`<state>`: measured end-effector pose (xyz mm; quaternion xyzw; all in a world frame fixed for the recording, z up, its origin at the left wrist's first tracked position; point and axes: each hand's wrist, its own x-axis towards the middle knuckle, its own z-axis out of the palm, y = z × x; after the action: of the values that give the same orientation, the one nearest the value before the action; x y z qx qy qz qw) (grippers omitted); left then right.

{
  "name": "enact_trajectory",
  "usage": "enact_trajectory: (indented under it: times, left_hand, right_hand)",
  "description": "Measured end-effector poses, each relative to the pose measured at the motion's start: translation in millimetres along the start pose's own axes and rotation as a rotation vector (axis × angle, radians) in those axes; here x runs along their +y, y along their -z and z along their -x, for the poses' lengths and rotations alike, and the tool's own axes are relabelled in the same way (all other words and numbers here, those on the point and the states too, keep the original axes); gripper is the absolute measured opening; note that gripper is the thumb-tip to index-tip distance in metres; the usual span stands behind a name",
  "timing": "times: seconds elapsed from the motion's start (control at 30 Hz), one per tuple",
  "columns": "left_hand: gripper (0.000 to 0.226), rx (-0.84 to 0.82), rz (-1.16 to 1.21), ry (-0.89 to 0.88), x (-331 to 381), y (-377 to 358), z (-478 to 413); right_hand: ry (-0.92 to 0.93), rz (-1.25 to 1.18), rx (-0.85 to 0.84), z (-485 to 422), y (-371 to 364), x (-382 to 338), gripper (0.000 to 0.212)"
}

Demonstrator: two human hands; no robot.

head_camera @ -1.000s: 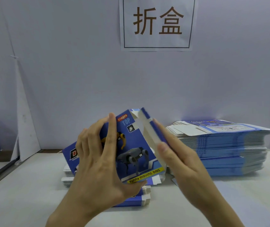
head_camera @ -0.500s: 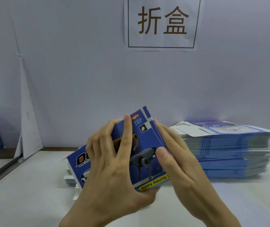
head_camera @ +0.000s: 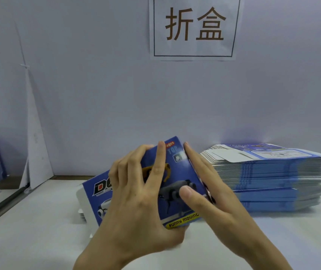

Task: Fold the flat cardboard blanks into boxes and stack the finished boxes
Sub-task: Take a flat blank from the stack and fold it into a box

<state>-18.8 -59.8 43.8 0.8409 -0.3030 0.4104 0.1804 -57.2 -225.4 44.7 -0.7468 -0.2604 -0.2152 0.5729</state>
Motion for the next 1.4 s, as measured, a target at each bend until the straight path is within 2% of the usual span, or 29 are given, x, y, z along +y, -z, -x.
enact_trajectory:
  times: [0.2,0.33,0.4,0.5,0.6,0.7,0.8,0.9,0.97,1.0,1.07,1.1,1.17,1.2,1.3,1.4]
  left_hand:
    - [0.121,0.014,0.015,0.02,3.2,-1.6,-0.4]
    - [0.122,-0.022,0.038,0.012,-3.3,0.2,-0.6]
    - [0.122,-0.007,0.041,-0.007,-2.7,0.2,-0.4]
    - [0.125,-0.007,0.068,-0.039,-1.6,-0.8,-0.8]
    - [0.127,-0.035,0.132,-0.057,-7.5,-0.1,-2.2]
    - [0.124,-0.027,0.218,-0.026,-7.1,0.0,-3.5]
    - [0.123,-0.069,0.353,-0.017,0.1,-0.2,-2.6]
    - [0.126,-0.148,0.594,0.061,-3.2,11.6,-1.5]
    - [0.112,-0.079,0.715,0.167,-15.3,17.5,-15.4]
    - [0.11,-0.053,0.748,0.242,-21.6,19.9,-19.9]
    - [0.11,-0.078,0.833,0.313,-25.7,21.5,-21.8]
    - [0.099,-0.096,0.858,0.27,-23.0,22.5,-17.3]
    - [0.087,-0.025,0.907,0.167,-11.3,30.4,-4.5]
    - [0.087,0.016,0.982,0.146,-7.5,31.9,-3.9]
    - [0.091,0.014,1.156,0.194,0.5,30.1,-0.8]
    - [0.082,-0.016,1.28,0.256,10.5,31.8,-1.6]
  right_hand:
    - [0.043,0.155,0.061,1.2,-3.9,8.6,0.059]
    - [0.023,0.044,0.013,3.4,-4.4,8.0,0.063]
    - [0.043,0.109,0.047,3.2,-5.6,10.4,0.059]
    - [0.003,0.019,0.075,0.0,1.8,8.6,0.05]
    - [-0.043,-0.117,-0.009,0.3,17.9,2.3,0.06]
    - [-0.05,-0.163,-0.012,2.5,23.1,2.3,0.074]
    - [0.005,0.0,0.048,4.4,16.5,5.8,0.085]
    - [0.069,0.136,0.101,15.0,25.1,-3.2,0.089]
    - [0.125,0.245,-0.002,3.0,29.4,-17.3,0.088]
    - [0.087,0.299,-0.059,-4.3,28.6,-24.2,0.084]
    - [0.042,0.337,-0.149,-14.4,22.5,-39.2,0.065]
    - [0.119,0.369,-0.116,-12.8,20.9,-44.7,0.069]
    - [0.292,0.501,0.058,-2.8,18.0,-43.3,0.083]
    - [0.313,0.47,0.137,4.5,16.2,-41.6,0.091]
    - [0.277,0.121,0.142,13.4,11.1,-35.0,0.1]
    - [0.245,0.068,0.18,8.4,12.0,-29.9,0.103]
